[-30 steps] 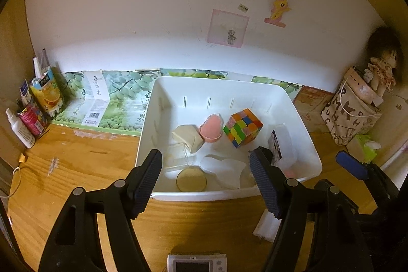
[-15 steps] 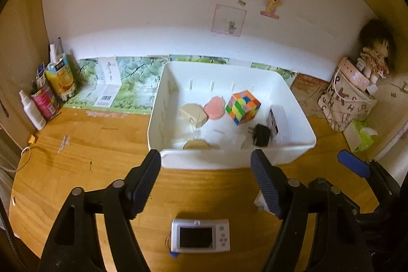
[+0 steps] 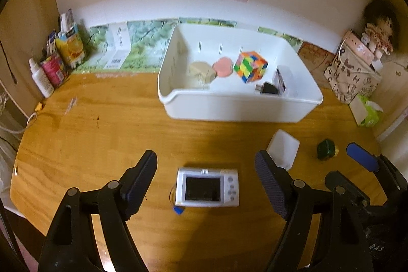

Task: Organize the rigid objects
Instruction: 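Withdraw both tools from the tray toward the white screen device and charger, then grasp the white screen device with the left tool while the right approaches the charger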

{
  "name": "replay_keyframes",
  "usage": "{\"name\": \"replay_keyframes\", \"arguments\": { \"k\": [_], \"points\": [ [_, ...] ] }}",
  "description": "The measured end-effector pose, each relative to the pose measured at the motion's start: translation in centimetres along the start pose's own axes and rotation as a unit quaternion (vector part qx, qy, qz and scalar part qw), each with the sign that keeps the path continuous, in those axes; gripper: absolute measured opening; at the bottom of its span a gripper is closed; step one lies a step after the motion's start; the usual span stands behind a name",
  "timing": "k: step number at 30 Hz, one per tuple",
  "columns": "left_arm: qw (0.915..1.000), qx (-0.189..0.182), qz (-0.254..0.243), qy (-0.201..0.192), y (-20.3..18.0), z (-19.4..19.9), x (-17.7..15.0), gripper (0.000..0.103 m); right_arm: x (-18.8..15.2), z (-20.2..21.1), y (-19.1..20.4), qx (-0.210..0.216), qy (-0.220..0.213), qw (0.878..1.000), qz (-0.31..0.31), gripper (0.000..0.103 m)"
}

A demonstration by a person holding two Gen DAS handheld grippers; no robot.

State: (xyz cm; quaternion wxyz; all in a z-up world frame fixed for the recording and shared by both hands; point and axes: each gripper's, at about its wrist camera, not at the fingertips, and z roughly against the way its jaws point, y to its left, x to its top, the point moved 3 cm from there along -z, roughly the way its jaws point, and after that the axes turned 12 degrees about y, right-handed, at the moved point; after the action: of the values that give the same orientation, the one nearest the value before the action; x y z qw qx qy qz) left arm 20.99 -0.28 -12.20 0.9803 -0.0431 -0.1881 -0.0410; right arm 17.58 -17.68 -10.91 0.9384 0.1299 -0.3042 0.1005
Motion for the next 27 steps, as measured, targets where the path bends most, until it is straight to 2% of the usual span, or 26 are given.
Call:
{"name": "replay_keyframes", "arguments": {
  "k": [6, 13, 20, 24, 27],
  "points": [
    [0.9997, 0.002, 0.004, 0.022, 0.3, -0.7, -1.7, 0.082, -1.2, -0.6, -0.3, -0.004, 0.023, 0.999, -0.028, 0.081],
    [0.9984, 0.000, 0.009, 0.055, 0.7, -2.1, -3.4, 0.082, -2.0, -1.8, -1.0, 0.014, 0.050, 0.996, -0.072, 0.081],
    [0.9947, -0.005, 0.014, 0.101, 0.5, -4.4, -4.0, 0.082, -2.1, -3.4, -2.3, 0.043, 0.083, 0.987, -0.130, 0.081],
    [0.9916, -0.012, 0.015, 0.128, 0.2, -5.8, -4.1, 0.082, -2.1, -4.5, -3.2, 0.044, 0.101, 0.981, -0.157, 0.081],
    [0.9889, -0.015, 0.017, 0.147, 0.0, -6.9, -4.0, 0.082, -2.1, -5.6, -4.0, 0.052, 0.119, 0.974, -0.187, 0.081]
  ]
}}
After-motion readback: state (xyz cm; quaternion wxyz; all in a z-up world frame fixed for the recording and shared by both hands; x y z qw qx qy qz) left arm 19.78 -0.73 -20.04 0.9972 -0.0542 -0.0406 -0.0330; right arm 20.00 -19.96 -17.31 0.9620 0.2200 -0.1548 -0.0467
